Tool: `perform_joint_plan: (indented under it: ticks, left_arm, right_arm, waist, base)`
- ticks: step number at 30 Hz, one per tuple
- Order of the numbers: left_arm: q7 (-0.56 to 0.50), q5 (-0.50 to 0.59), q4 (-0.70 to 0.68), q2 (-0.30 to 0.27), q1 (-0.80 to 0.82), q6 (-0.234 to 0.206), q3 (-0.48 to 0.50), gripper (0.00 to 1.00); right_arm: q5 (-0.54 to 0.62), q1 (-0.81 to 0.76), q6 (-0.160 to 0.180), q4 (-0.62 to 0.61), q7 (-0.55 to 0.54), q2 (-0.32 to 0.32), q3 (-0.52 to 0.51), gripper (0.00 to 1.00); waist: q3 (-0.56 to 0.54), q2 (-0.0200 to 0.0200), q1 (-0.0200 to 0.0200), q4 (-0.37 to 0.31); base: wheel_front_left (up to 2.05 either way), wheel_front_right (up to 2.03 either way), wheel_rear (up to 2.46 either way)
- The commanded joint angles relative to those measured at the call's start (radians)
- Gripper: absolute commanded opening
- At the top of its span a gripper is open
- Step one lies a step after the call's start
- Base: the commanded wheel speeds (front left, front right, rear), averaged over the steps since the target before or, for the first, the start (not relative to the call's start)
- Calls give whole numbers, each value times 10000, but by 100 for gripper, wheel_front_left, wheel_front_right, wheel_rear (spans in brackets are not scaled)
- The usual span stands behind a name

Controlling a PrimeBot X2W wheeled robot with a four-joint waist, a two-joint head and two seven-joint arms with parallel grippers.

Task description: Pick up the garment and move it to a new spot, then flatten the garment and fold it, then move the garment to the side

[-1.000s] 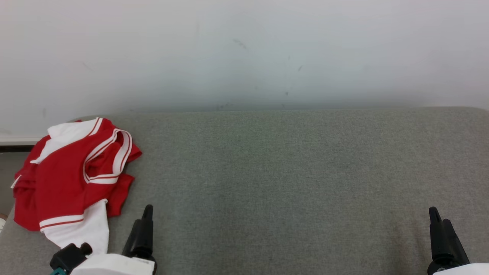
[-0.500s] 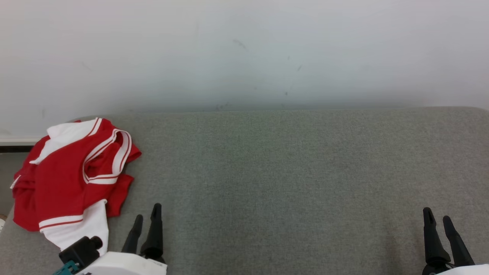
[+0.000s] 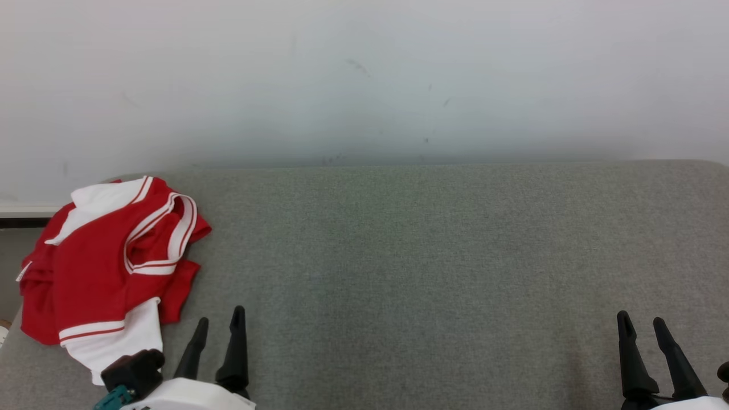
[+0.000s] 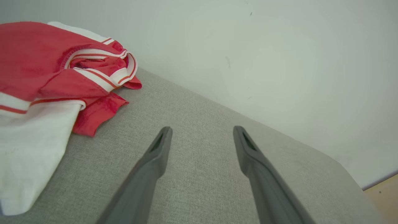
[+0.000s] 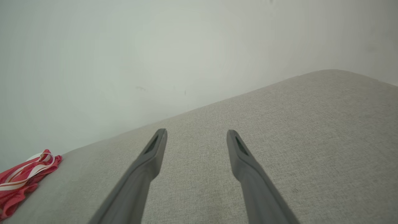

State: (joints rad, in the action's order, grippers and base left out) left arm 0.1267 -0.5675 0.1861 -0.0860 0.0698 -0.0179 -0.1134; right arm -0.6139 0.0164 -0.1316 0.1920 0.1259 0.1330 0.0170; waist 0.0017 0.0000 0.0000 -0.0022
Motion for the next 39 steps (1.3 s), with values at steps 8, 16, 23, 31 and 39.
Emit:
perform_joint_plan:
  ticks: [8,16,23,31,39]
  left_arm:
    - [300,1216,-124,-358,-79,-252,-351,100]
    - [504,2009,-125,-535,-126,-474,-658,100]
    - [661,2653,-148,-639,-154,-697,-853,100]
    - [809,3228,-116,-730,-227,-846,-1028,100]
    - [992,3770,-71,-743,-282,-943,-1131,100]
  right_arm:
    - [1004,-86,10,-109,311,192,190,100]
    - [1727,-123,11,-41,511,201,294,100]
    - [2182,-175,12,80,669,193,329,100]
    - [2552,-238,13,158,816,104,269,100]
    - [2982,-316,14,226,988,-24,141,100]
  waist:
    - [-29,0,0,42]
    - [-23,0,0,42]
    - [-19,0,0,37]
    - [-25,0,0,32]
    - [-19,0,0,54]
  base:
    - [0,0,0]
    - [0,0,0]
    - [0,0,0]
    - [0,0,0]
    - [0,0,0]
